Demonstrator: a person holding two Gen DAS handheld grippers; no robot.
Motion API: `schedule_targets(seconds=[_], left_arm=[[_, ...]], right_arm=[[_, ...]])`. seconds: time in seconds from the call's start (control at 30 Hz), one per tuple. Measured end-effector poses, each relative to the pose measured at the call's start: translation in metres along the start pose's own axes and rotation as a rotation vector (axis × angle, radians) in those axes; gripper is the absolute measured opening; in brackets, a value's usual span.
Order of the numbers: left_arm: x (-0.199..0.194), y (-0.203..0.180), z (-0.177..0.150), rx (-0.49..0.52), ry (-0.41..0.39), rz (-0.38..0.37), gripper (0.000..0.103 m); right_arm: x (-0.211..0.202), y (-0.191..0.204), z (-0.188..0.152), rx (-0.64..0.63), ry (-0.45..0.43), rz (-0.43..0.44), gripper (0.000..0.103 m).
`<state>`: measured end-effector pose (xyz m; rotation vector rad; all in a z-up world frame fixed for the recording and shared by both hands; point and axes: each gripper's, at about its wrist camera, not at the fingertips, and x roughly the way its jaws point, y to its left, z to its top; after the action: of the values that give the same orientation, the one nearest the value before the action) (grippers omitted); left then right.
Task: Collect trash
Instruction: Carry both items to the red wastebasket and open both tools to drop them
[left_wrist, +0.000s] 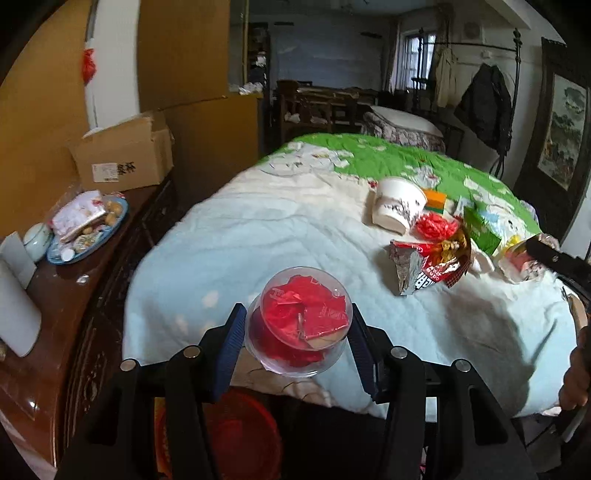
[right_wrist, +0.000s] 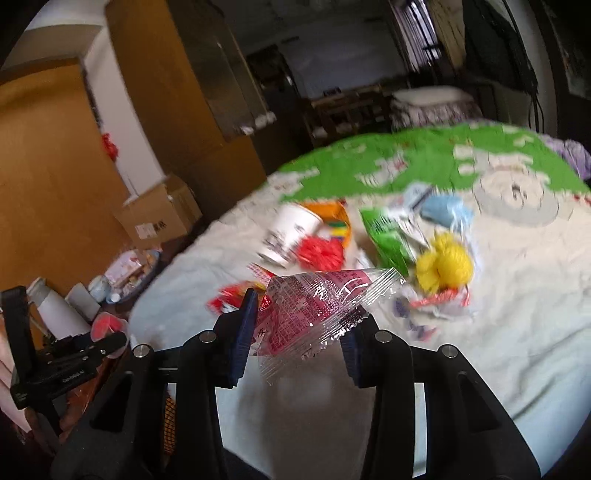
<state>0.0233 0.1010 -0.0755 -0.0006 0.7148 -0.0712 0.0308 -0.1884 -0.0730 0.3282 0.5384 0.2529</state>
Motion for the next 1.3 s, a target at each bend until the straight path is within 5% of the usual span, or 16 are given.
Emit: schedule_targets(seconds=[0.43, 0.63, 0.73, 1.07, 1.23, 1.3], left_arm=[[-0.063, 0.058, -0.058, -0.058, 0.019, 0.106, 0.056], [-0.033, 0.086, -0.083, -0.098, 0.106, 0.103, 0.085], [-0.025, 0.1, -0.088, -0.138, 0.138, 0.102, 0.09], [-0.027, 0.155, -0.099, -0.292, 0.114, 0.24, 0.097], [-0.016, 0.184, -0.118, -0.347, 0.142, 0.321, 0.097], [-0.011, 0.194, -0.125, -0.37, 0.156, 0.34, 0.097]], right_arm=[[-0.082, 0.08, -0.017, -0.131, -0.069, 0.149, 0.042], [-0.08, 0.111, -0.032, -0.181, -0.008, 0.186, 0.042], [-0.068, 0.126, -0.039, -0.208, 0.028, 0.196, 0.043], [0.021, 0.182, -0.078, -0.31, 0.283, 0.283, 0.044], [0.082, 0.23, -0.11, -0.38, 0.48, 0.37, 0.045], [0.109, 0.247, -0.128, -0.408, 0.592, 0.401, 0.053]])
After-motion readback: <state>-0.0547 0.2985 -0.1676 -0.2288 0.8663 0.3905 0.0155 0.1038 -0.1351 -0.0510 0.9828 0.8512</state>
